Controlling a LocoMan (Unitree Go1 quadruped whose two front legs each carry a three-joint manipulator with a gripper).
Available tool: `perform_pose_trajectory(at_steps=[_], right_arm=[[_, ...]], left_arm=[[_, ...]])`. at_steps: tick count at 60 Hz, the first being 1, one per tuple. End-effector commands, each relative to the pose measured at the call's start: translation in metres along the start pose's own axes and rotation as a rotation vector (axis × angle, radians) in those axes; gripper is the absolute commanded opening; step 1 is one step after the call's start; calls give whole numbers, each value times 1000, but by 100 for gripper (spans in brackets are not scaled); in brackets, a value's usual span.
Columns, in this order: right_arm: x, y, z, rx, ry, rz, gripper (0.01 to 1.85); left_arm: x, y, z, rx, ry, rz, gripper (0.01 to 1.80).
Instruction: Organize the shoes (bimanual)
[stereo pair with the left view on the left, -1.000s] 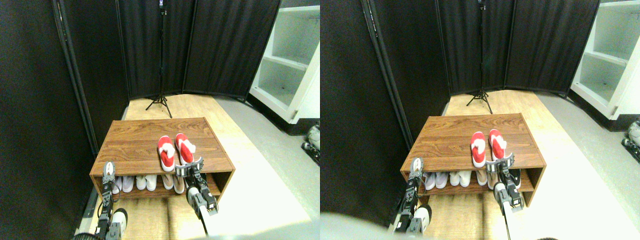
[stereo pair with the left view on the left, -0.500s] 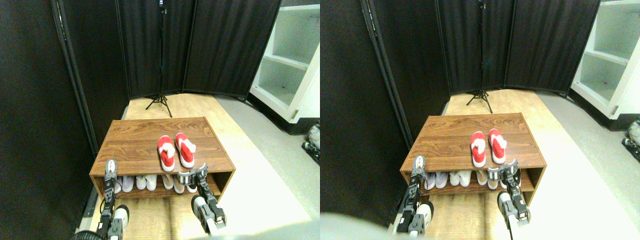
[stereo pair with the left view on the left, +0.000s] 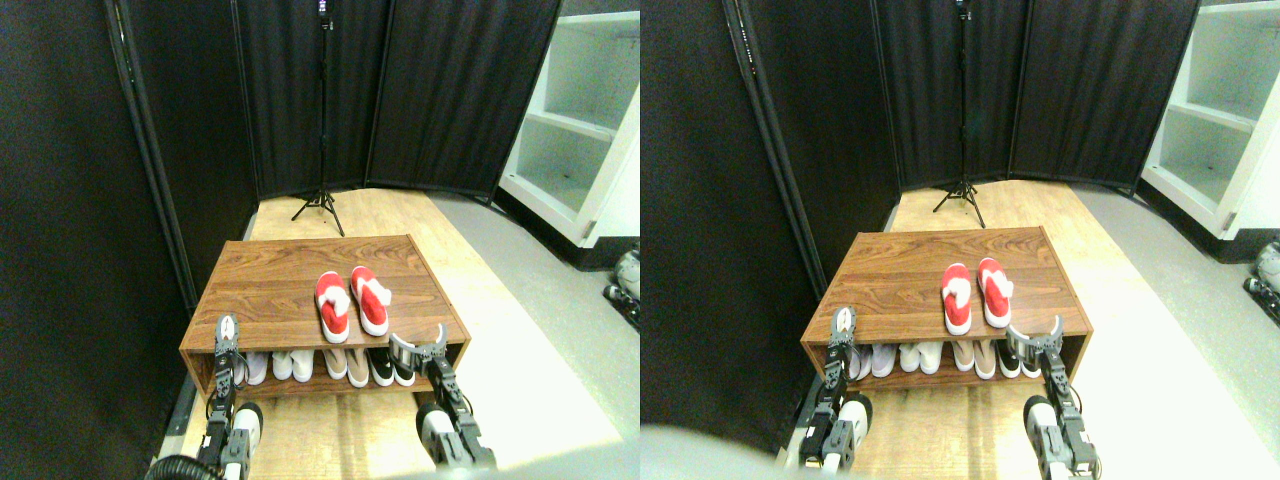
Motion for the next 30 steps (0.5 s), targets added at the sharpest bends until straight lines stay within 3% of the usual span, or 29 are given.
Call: perform_pose_trajectory(at_steps=[1,4,15,22,30], right_arm=[[5,12,14,-104,-99,88,35],[8,14,21,-120,-166,63,2],[26,16,37,-153,-231,76,1],[50,13,43,-165,-269,27,1],[75,6,47,-151,-267,25,1]], left_arm=[[2,-8,0,-5,-9,-35,1],[2,-8,0,-8,-8,-35,1],[2,-8,0,-18,4,-45,1],[0,-8,2,-4,-12,-41,1],[-1,-7,3,48,-12,-59,1]])
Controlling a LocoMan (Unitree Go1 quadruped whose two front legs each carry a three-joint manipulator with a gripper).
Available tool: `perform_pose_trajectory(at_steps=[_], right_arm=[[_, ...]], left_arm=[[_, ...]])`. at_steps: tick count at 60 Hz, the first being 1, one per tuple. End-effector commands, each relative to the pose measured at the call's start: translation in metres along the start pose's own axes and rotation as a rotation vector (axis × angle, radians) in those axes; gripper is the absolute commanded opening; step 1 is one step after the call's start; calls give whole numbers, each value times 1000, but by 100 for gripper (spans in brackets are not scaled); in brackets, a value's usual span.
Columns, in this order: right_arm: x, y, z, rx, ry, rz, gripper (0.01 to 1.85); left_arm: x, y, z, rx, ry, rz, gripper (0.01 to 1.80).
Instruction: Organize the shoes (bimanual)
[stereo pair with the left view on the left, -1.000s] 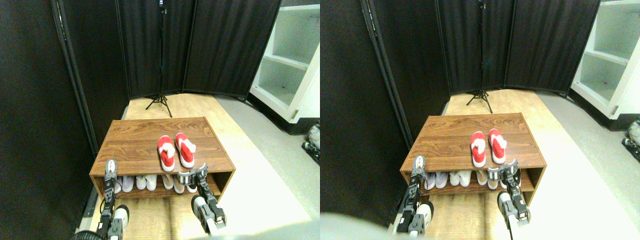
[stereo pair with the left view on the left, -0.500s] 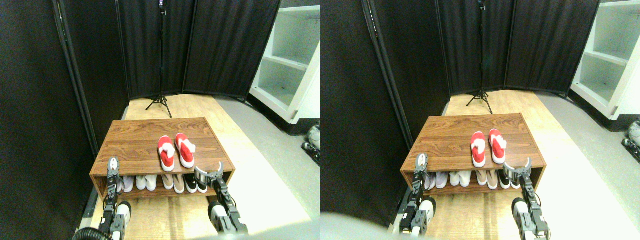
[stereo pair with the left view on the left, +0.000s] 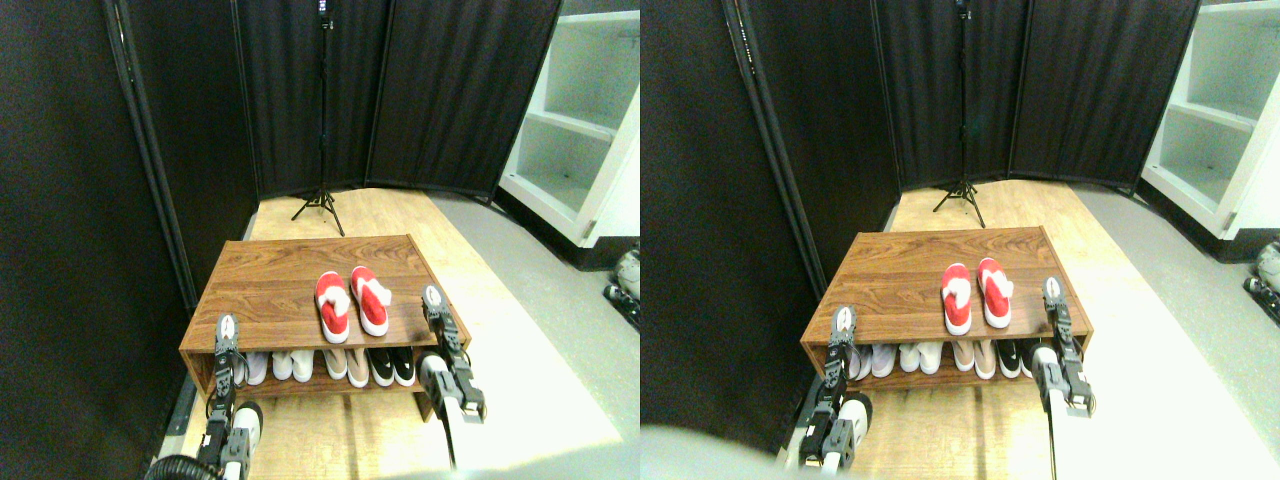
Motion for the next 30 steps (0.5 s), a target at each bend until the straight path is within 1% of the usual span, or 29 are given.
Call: perform_pose_trajectory(at_steps=[1,7,11,15,20,23,25,30], right_arm=[[16,-3,-3,8,-8,13,1],[36,-11,-9,15,12,-6,1],[40,-13,-12,35,15,-22,1],[47,-18,-16,22,25,-36,1],[49,-21,-21,24,26,-62,1],[49,-24,-25,18,47,-58,1],[48,-25,-26,18,51,-59,1],[44,-27,-36,35,61,-98,1]], left_arm=[[-1,-7,3,16,-14,-57,1],[-1,-7,4,25,-26,-55,1],[-2,-6,5,20,-22,-61,1],[-3,-6,5,31,-25,-61,1],[-3,-6,6,30,-28,-61,1],[-4,-6,6,18,-48,-43,1],[-4,-6,6,16,-50,-41,1],[-4,-6,6,45,-34,-56,1]])
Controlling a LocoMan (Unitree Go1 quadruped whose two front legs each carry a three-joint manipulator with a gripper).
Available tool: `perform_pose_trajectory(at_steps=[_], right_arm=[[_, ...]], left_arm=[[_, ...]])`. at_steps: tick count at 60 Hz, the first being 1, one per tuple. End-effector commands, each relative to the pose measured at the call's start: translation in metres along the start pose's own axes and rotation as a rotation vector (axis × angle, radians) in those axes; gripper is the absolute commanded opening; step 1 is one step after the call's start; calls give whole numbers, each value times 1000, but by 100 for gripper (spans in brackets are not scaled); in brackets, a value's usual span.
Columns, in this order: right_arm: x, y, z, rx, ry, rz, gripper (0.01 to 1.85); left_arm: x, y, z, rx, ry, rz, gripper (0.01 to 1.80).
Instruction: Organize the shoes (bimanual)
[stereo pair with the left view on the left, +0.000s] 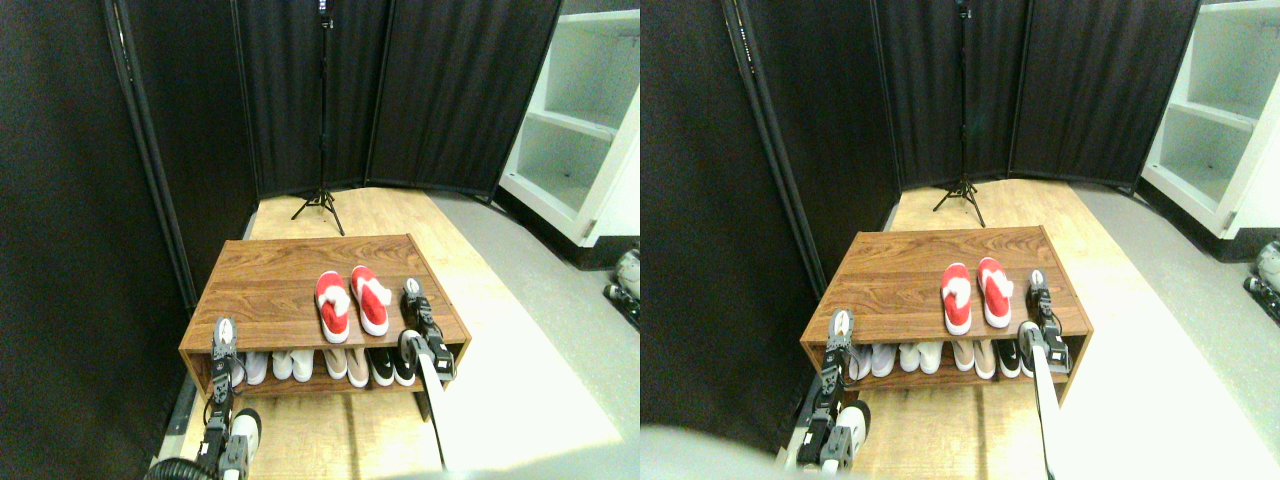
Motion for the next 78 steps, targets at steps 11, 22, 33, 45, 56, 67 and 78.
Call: perform_pose_trajectory(at_steps=[11,22,33,45,56,67,78], right_arm=[[-8,-3,-32,41,78,-21,1],[-14,-4,-54,43,141,-28,1],[-21,-4,-71,48,192,-49,1],[-28,-5,-85,65,230,-62,1],[-28,-7,-85,57,229,-57,1],[-25,-3,-75,17,189,-51,1],[-37,19,-47,-47,159,62,1]], left_arm=[[0,-6,3,-14,-25,-53,1],[-1,-5,4,-23,-46,-41,1],[-1,-5,4,-13,-47,-51,1],[0,-5,3,-34,-54,-40,1],[3,-5,1,-12,-51,-42,1],[7,-5,0,-22,-51,-39,1],[11,-6,-2,-13,-50,-43,1]])
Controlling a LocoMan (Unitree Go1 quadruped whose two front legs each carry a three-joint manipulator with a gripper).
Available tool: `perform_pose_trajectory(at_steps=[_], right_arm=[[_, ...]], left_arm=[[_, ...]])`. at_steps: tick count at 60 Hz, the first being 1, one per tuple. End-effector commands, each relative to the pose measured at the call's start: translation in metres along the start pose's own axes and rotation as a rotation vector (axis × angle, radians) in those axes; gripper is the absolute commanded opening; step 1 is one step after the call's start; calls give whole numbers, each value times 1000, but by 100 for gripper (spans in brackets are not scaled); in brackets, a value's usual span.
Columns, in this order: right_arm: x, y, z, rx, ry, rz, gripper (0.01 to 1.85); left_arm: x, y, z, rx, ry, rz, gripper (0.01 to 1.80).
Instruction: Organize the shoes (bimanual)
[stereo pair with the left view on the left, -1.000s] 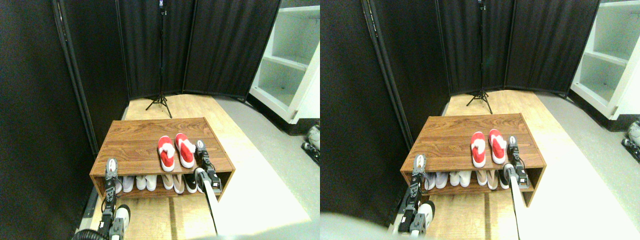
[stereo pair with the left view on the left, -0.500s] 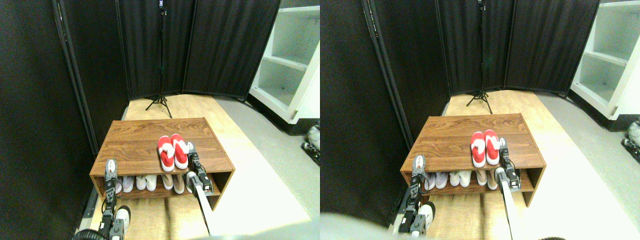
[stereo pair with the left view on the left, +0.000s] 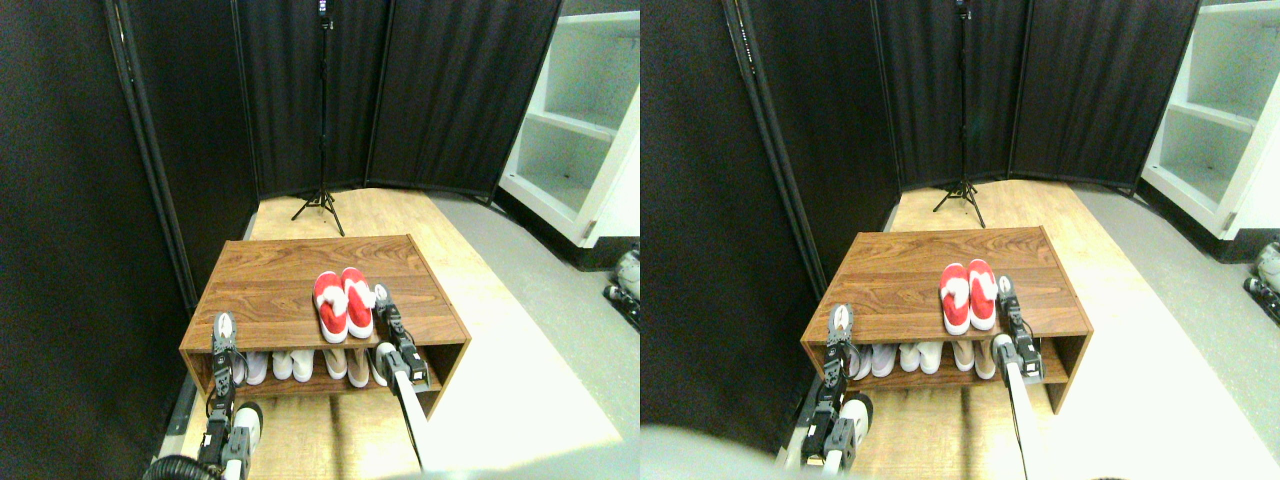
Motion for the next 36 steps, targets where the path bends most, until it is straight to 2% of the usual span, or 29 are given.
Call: perform_pose_trajectory(at_steps=[1,5,7,10,14,20,21,30,36], right_arm=[[-14,12,12,-14,-32,27,1],[-27,26,22,-54,-42,108,1],[-28,27,24,-61,-42,120,1],[-39,37,31,-74,-41,169,1],[-54,45,38,-54,-40,205,1],[-66,52,42,-53,-40,245,1],[-71,53,44,-61,-42,274,1],[-90,54,48,-35,-36,290,1],[-103,49,44,-7,-6,301,1]], left_arm=[[3,-2,-3,6,-5,-23,1],[5,-3,-4,0,-3,-22,1],[5,-3,-4,-2,-2,-22,1],[6,-3,-6,-24,6,-20,1],[7,-3,-8,-48,17,-17,1],[7,-4,-10,-49,23,-12,1],[7,-5,-10,-48,23,-10,1],[5,-7,-12,-45,35,4,1],[3,-8,-12,-45,37,15,1]])
